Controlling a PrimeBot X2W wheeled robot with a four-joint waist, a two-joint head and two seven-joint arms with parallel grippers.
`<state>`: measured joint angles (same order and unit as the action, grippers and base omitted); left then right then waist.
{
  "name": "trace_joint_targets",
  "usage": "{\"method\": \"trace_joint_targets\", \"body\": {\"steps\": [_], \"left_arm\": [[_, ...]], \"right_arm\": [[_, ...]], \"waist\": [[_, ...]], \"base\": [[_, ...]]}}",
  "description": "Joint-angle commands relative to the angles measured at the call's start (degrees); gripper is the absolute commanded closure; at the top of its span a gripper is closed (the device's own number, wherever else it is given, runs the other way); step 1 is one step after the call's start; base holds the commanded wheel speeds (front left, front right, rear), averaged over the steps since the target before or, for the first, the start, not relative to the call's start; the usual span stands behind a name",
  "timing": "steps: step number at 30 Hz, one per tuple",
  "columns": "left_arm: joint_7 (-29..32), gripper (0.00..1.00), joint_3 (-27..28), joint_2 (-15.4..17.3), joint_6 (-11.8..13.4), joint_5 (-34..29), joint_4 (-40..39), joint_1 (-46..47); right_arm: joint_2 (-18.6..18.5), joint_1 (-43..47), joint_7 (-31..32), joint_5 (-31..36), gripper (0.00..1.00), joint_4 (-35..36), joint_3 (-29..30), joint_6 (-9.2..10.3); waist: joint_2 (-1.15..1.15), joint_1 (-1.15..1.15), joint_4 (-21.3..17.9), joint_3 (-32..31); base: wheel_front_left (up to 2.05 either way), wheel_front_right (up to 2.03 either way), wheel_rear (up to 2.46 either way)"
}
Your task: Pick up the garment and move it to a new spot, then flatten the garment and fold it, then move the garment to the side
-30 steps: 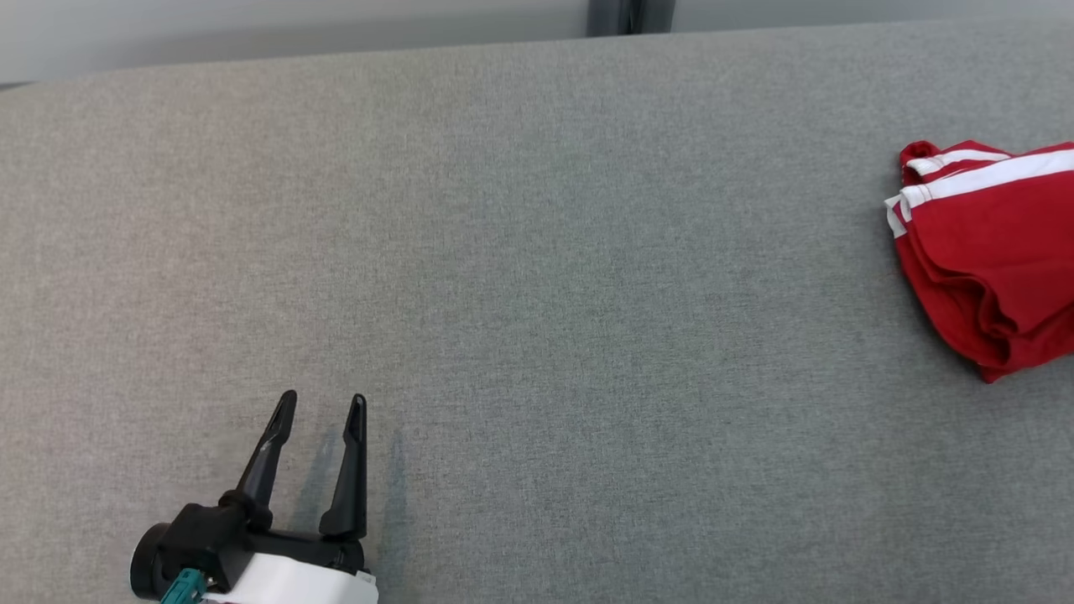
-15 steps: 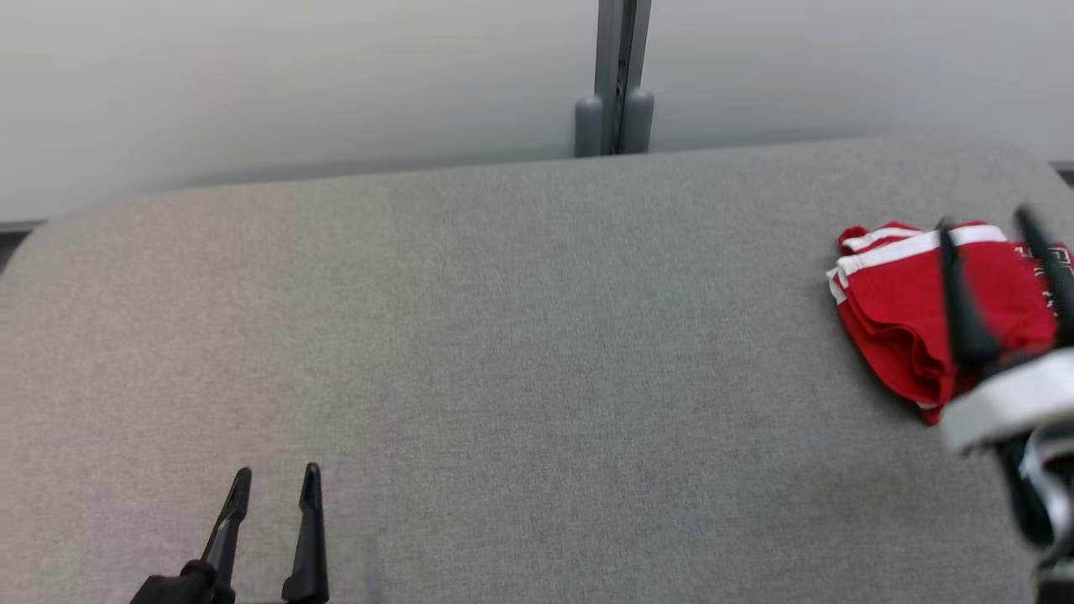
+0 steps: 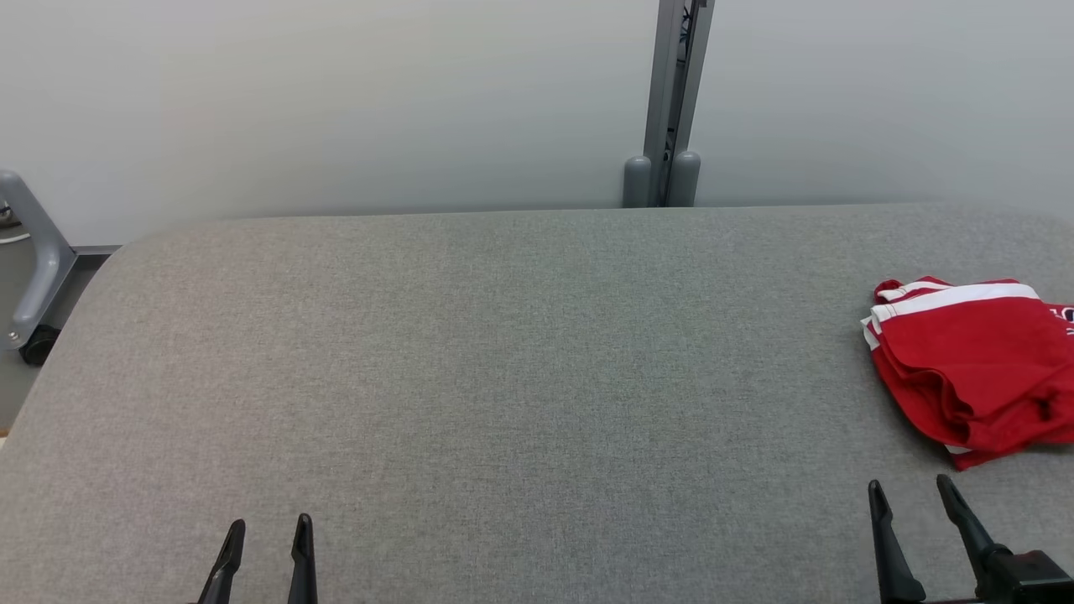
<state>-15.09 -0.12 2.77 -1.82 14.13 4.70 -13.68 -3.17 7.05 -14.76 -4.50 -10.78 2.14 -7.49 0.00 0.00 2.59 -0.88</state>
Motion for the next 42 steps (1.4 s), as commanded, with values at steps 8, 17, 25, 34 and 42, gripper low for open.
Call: {"method": "trace_joint_targets", "body": {"steps": [8,17,25,34,42], "left_arm": [[-0.1,0.00,-0.7,0.2,-0.9,0.0,1.3,1.7],[-0.1,0.00,-1.6,0.2,-1.2,0.7,2.3,2.4],[-0.1,0.00,-1.9,0.2,-1.4,0.0,2.1,2.4],[0.5,1.00,-2.0,-0.4,-1.5,1.8,4.6,0.9],[2.7,1.00,-1.3,-0.2,-2.0,10.5,5.2,3.1]], "right_arm": [[0.1,0.6,-0.5,2.7,0.00,2.7,1.9,-0.01],[0.1,0.9,-0.5,2.9,0.00,5.2,3.0,-0.01],[0.1,0.9,-0.5,2.6,0.00,5.7,3.1,-0.01],[1.2,0.5,0.7,0.5,1.00,2.7,2.9,0.00],[1.1,-1.0,3.0,-9.4,1.00,2.1,3.1,0.00]], "waist": [[0.00,0.00,-0.8,-0.2],[0.00,0.00,-1.6,-0.7],[0.00,0.00,-2.1,-0.7],[0.00,0.00,-2.2,-0.7],[0.00,0.00,-2.2,-0.6]], "base": [[0.00,0.00,0.00],[0.00,0.00,0.00],[0.00,0.00,0.00],[0.00,0.00,0.00],[0.00,0.00,0.00]]}}
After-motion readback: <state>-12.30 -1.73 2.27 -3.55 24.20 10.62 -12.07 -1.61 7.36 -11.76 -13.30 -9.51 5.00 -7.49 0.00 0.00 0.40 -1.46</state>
